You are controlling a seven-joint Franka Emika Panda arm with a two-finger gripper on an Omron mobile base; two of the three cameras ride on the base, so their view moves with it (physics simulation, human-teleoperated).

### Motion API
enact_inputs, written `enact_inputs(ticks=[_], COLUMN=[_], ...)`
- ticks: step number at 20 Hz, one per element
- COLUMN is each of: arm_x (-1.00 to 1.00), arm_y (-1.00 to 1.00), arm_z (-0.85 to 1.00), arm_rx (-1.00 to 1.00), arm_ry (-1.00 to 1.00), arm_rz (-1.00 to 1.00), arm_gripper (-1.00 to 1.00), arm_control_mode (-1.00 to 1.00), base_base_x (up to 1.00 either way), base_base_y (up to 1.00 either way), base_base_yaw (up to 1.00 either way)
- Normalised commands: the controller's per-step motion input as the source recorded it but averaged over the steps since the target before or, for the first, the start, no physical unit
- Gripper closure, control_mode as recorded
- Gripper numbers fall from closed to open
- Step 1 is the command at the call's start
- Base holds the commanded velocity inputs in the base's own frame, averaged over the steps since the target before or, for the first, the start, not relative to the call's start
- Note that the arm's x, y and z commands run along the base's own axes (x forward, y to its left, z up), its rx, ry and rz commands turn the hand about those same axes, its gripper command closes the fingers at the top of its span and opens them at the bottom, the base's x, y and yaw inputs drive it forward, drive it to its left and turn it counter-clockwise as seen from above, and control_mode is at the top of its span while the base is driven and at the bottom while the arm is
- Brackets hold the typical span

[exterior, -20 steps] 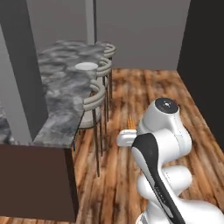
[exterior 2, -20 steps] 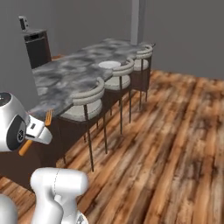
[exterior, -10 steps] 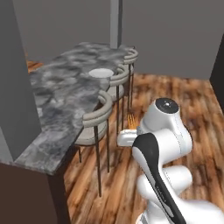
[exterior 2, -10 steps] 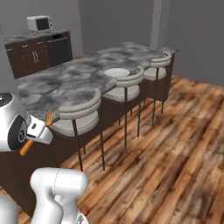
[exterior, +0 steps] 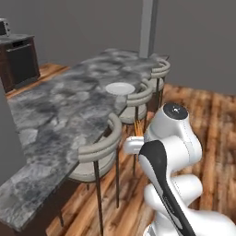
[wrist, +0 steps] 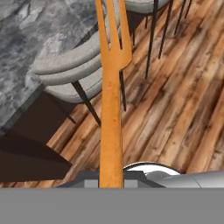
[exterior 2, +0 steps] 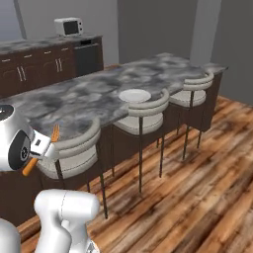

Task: Take the fork and place it on the left side of the plate. Then take the spoon and place it on the right side of the plate. Make sure they're directly next to the plate.

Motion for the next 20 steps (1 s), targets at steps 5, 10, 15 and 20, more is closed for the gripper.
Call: enact_inputs(ticks=[5,10,15,20], arm_x=[0.0,0.0,0.0,0.0], arm_y=[0.0,0.0,0.0,0.0], arm_z=[0.0,0.0,0.0,0.0], arm_rx=[0.0,0.0,0.0,0.0], arm_ry=[0.0,0.0,0.0,0.0], arm_rz=[0.0,0.0,0.0,0.0], arm_gripper=[1.0,1.0,1.0,1.0], arm_control_mode=[1.0,1.0,1.0,1.0], base_base_x=[0.79,0.75,0.25,0.05], base_base_y=[-0.72,-0.72,-0.71,-0.56], base_base_yaw=[0.32,0.32,0.38,0.47])
